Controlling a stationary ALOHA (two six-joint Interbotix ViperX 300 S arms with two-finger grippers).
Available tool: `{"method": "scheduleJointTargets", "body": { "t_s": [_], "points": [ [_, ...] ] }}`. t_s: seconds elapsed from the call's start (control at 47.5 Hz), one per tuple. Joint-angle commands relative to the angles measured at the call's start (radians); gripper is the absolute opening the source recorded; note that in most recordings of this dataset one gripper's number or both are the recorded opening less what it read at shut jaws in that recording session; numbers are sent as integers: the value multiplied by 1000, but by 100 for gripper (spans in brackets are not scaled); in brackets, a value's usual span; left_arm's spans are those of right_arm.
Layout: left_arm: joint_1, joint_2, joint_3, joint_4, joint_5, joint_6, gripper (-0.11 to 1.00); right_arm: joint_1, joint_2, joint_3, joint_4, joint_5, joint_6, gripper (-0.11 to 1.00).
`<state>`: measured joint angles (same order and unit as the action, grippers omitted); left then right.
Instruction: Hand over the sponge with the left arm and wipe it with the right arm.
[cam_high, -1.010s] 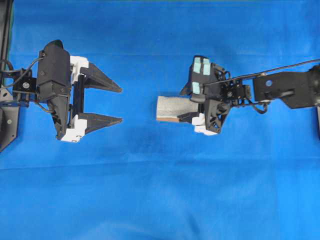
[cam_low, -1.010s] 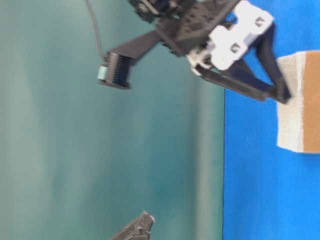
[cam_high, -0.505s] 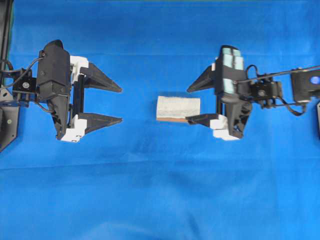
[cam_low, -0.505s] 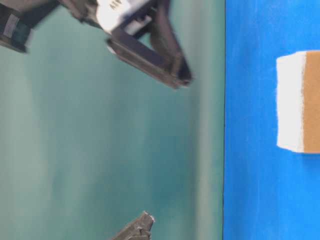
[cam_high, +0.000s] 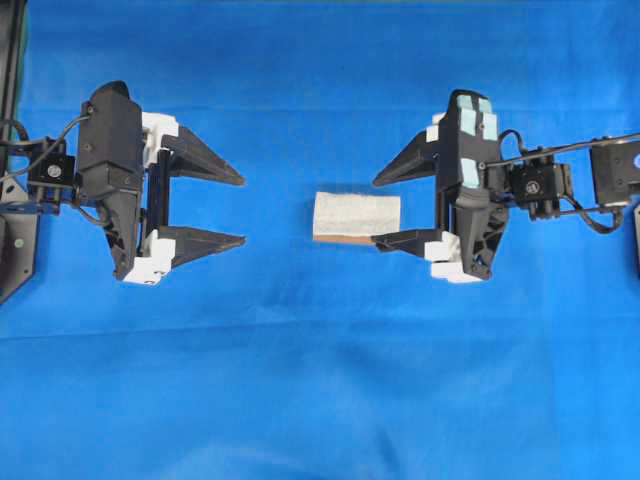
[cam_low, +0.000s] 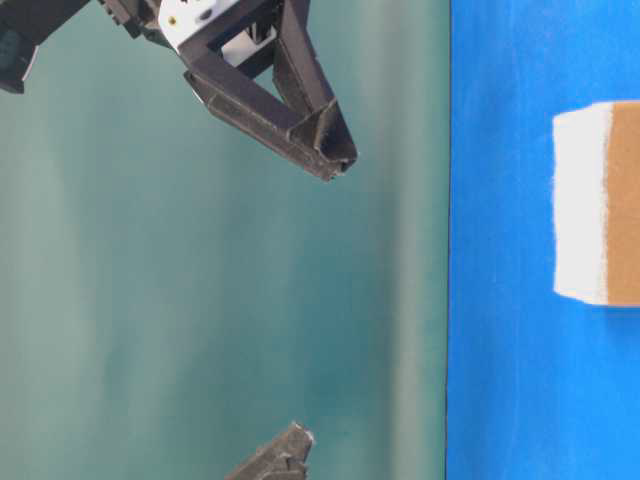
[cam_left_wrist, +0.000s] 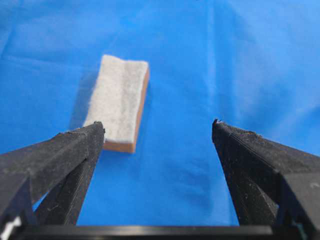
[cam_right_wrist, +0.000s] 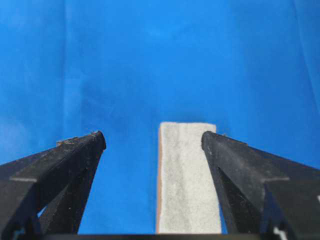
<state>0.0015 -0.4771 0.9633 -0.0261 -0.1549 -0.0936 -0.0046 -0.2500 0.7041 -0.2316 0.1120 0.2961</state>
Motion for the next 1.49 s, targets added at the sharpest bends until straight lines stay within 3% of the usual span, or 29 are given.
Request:
{"method": "scheduleJointTargets", "body": {
  "t_s": [0.0,0.274,0.568,1.031,1.178,1.473],
  "points": [
    [0,-23,-2,2,0,0,86,3,-40,-6,-3,2,3,74],
    [0,-152,49,2,34,2,86,5,-202,52,-3,51,5,74],
    [-2,-379,114,2,106,6,86,5,-456,172,-3,89,-2,74],
    [0,-683,249,2,225,83,86,5,-828,405,-9,149,9,74],
    [-2,-744,285,2,284,133,86,5,-904,463,-8,184,12,74],
    [0,-805,368,-9,278,133,86,5,-953,566,-2,115,43,74]
  ]
}}
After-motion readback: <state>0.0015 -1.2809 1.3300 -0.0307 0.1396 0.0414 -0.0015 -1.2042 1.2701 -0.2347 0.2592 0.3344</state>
